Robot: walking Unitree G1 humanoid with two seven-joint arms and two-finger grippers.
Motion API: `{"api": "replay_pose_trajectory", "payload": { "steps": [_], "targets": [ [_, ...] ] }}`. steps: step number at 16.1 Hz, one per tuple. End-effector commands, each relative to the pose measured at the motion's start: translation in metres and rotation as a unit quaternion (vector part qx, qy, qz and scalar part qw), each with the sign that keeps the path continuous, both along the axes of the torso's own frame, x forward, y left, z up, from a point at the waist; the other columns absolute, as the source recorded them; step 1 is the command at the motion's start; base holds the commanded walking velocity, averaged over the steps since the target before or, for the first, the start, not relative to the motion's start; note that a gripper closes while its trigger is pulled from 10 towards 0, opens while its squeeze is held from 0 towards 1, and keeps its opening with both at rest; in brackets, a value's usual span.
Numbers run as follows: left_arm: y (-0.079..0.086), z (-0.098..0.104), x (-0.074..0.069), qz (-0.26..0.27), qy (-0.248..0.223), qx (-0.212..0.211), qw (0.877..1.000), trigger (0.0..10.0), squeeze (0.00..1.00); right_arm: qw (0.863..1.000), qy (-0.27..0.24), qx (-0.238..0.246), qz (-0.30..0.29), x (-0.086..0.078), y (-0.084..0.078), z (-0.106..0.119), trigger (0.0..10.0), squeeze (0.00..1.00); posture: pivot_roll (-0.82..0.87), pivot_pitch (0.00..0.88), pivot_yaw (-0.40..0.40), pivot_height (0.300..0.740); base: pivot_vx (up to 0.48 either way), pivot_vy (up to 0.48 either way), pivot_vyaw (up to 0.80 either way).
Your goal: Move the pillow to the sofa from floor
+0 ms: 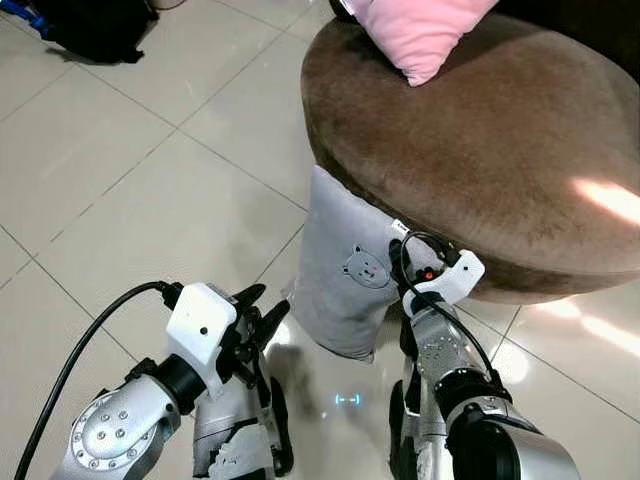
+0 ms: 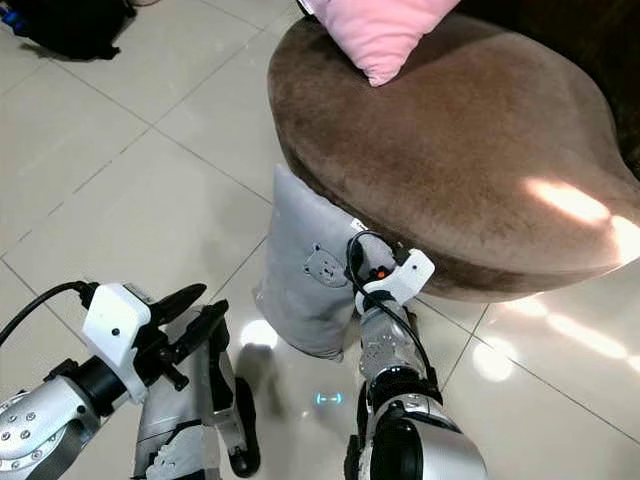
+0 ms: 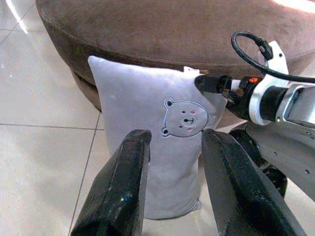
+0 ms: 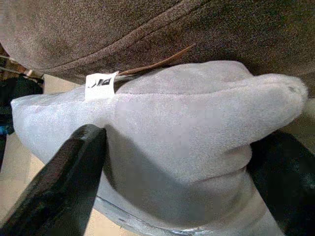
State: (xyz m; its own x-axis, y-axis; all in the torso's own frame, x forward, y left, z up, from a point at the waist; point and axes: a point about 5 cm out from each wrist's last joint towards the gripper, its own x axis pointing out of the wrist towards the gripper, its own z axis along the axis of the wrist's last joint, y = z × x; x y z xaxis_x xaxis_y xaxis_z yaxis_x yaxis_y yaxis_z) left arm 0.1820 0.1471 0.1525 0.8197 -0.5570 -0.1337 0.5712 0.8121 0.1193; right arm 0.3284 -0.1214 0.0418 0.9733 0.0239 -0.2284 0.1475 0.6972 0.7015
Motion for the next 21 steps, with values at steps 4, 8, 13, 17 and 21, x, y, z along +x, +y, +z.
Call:
{"api": "replay_pose_trajectory", "payload": {
  "steps": [4, 8, 13, 17, 21],
  "targets": [
    [-0.0019, 0.0010, -0.0088, -0.005, 0.009, 0.006, 1.000, 10.0, 0.00, 1.000, 0.008, 0.009, 0.005, -0.0051, 0.0072, -0.0076, 0.0, 0.00, 0.18, 0.330, 0.073, 0.503, 0.000, 0.000, 0.00],
    [-0.0035, 0.0010, -0.0091, -0.007, 0.010, 0.005, 1.000, 10.0, 0.00, 1.000, 0.006, 0.007, 0.004, -0.0051, 0.0060, -0.0077, 0.0, 0.00, 0.18, 0.326, 0.072, 0.503, 0.000, 0.000, 0.00],
    [-0.0045, 0.0012, -0.0094, -0.007, 0.010, 0.005, 1.000, 10.0, 0.00, 1.000, 0.004, 0.008, 0.003, -0.0052, 0.0056, -0.0080, 0.0, 0.00, 0.18, 0.322, 0.071, 0.503, 0.000, 0.000, 0.00],
    [-0.0044, 0.0013, -0.0085, -0.007, 0.011, 0.006, 1.000, 10.0, 0.00, 1.000, 0.002, 0.009, 0.003, -0.0054, 0.0052, -0.0083, 0.0, 0.00, 0.18, 0.323, 0.073, 0.503, 0.000, 0.000, 0.00],
    [-0.0043, 0.0009, -0.0070, -0.008, 0.010, 0.006, 1.000, 10.0, 0.00, 1.000, 0.001, 0.012, 0.003, -0.0055, 0.0056, -0.0084, 0.0, 0.00, 0.18, 0.319, 0.074, 0.503, 0.000, 0.000, 0.00]
  ]
}}
